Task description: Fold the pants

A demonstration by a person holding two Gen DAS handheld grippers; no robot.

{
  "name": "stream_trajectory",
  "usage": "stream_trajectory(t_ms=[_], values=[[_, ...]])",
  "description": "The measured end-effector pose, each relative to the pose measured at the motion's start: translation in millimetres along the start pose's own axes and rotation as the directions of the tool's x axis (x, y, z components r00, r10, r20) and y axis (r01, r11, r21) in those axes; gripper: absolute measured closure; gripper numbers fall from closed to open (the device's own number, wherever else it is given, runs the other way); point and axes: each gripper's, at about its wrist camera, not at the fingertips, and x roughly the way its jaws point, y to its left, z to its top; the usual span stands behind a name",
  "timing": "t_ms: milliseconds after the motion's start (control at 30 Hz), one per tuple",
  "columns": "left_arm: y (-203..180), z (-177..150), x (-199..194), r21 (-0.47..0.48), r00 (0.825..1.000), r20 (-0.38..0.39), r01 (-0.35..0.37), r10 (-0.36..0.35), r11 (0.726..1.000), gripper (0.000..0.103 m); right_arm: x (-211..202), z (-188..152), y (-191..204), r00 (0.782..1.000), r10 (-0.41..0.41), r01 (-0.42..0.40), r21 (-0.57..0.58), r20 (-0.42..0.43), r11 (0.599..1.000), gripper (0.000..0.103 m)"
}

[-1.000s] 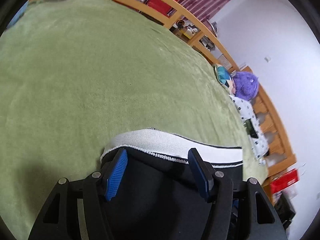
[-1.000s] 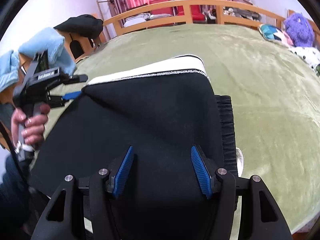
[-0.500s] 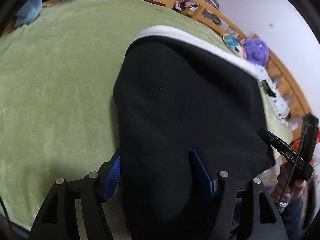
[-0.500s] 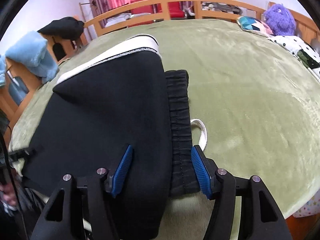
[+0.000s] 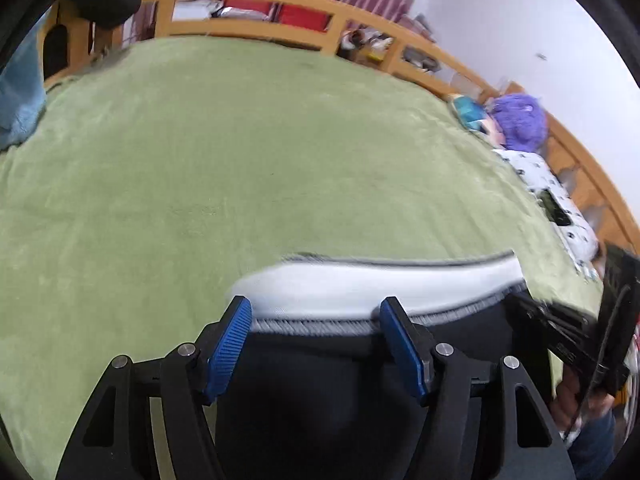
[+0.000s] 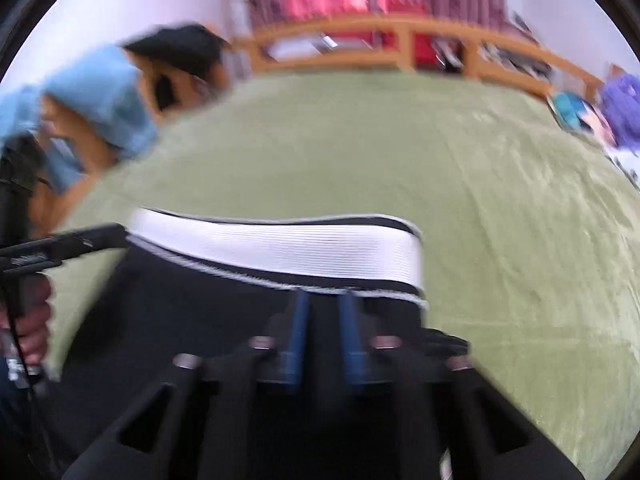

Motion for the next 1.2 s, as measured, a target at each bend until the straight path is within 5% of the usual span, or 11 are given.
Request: stream_trajectory(t_ms=[67,333,467,533,567,600,767,933,1000,1067,1200], values=[[-1.5,9.3,10.9,-0.006,1.000,-0.009,0.022,-0.022,1.000,0.036,6.9,-2.6,-20.2,0.999,0.042,-0.042,0.072,-0.001,0.997,0.103],[-2.8,23.9,38.8,-0.055,0.999,-0.021,0.043,-0.044,0.998,0.034,21.7,12.1,-43.8,1.000,0.005,-0.004,0.134,-0.009,0.991,0.103],[-6.3,15.9,-4.9,-0.047,0.998,0.034,0.060,-0.058,0.997,0.036,-12.1,6.9,-25.6,0.998,-0.062,0.059,0.094,0.033,0.994,0.103],[-7.3,0.7,-36.9,-0.037,0.998,0.054,0.045,-0.043,0.998,0.036,-38.1,-9.2,-22.5,0.997,-0.049,0.039,0.131,0.068,0.991,0.087],[-8.8,-6.2,-49.8,-0.029,0.997,0.067,0.027,-0.025,0.999,0.034,-46.2,-16.7,-18.7,0.997,-0.047,0.038,0.135,0.068,0.990,0.063],[-11.0,-16.5,-65.5,-0.018,0.997,0.080,0.004,-0.003,1.000,0.034,-57.4,-29.8,-13.4,0.996,-0.052,0.044,0.126,0.067,0.991,0.052],[-23.3,-61.9,-130.7,-0.015,0.995,0.101,-0.002,0.003,1.000,0.034,-79.0,-81.3,13.2,0.981,-0.190,0.192,0.037,-0.050,0.981,0.062],[-52.7,-100.0,-185.8,0.024,0.987,0.141,-0.082,0.078,0.996,0.031,-146.7,-85.7,28.5,0.977,-0.208,0.202,0.111,0.046,0.973,0.069],[-62.6,-109.0,-201.4,0.031,0.982,0.156,-0.110,0.104,0.993,0.029,-177.3,-84.8,43.3,0.972,-0.218,0.208,0.104,0.093,0.973,0.048],[-71.7,-117.2,-217.7,0.039,0.978,0.175,-0.121,0.113,0.992,0.024,-203.8,-85.1,59.9,0.967,-0.218,0.208,0.085,0.132,0.974,0.037],[-91.7,-126.0,-243.2,0.050,0.971,0.211,-0.122,0.109,0.991,0.019,-234.2,-86.2,80.6,0.962,-0.217,0.210,0.061,0.165,0.976,0.032]])
